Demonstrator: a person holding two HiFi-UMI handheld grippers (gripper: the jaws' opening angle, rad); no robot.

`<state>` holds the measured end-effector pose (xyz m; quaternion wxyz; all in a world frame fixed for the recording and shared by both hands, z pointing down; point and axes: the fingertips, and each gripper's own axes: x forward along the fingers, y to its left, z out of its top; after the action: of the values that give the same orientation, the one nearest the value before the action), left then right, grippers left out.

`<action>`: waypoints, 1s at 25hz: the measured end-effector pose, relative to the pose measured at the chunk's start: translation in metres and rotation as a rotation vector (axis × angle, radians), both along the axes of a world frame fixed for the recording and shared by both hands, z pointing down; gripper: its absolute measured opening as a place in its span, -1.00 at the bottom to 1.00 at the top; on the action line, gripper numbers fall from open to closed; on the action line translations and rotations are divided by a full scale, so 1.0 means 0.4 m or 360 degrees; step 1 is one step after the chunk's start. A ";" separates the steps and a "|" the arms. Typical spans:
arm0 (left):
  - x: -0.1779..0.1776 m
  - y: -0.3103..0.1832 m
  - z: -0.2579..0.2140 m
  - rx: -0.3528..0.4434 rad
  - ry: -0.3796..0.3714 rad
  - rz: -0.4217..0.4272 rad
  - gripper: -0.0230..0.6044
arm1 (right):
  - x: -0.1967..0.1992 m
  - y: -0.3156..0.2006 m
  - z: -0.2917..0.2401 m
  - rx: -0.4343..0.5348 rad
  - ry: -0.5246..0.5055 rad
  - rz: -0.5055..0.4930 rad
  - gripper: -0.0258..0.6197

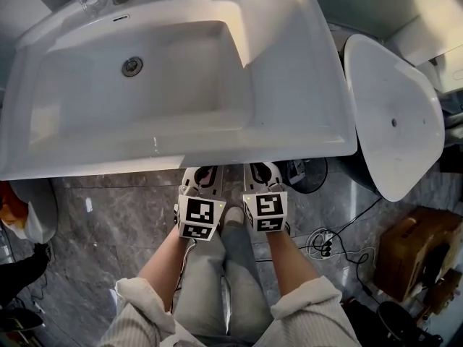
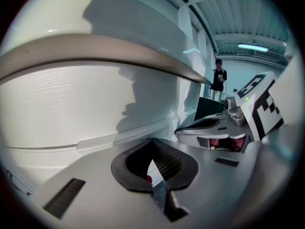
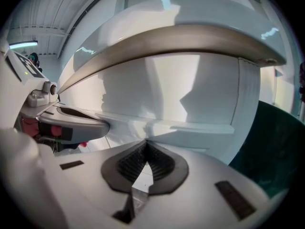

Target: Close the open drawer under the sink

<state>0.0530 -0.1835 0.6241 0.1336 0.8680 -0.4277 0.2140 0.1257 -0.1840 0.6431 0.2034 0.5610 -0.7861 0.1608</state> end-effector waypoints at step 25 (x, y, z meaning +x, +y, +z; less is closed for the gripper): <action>0.041 0.130 -0.188 -0.0066 0.0110 -0.0111 -0.88 | 0.008 0.141 -0.177 -0.0084 -0.0138 -0.0056 -0.89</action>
<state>0.0696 -0.1316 0.5490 0.1735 0.8565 -0.4483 0.1879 0.1290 -0.1274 0.5725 0.1867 0.5341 -0.7994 0.2020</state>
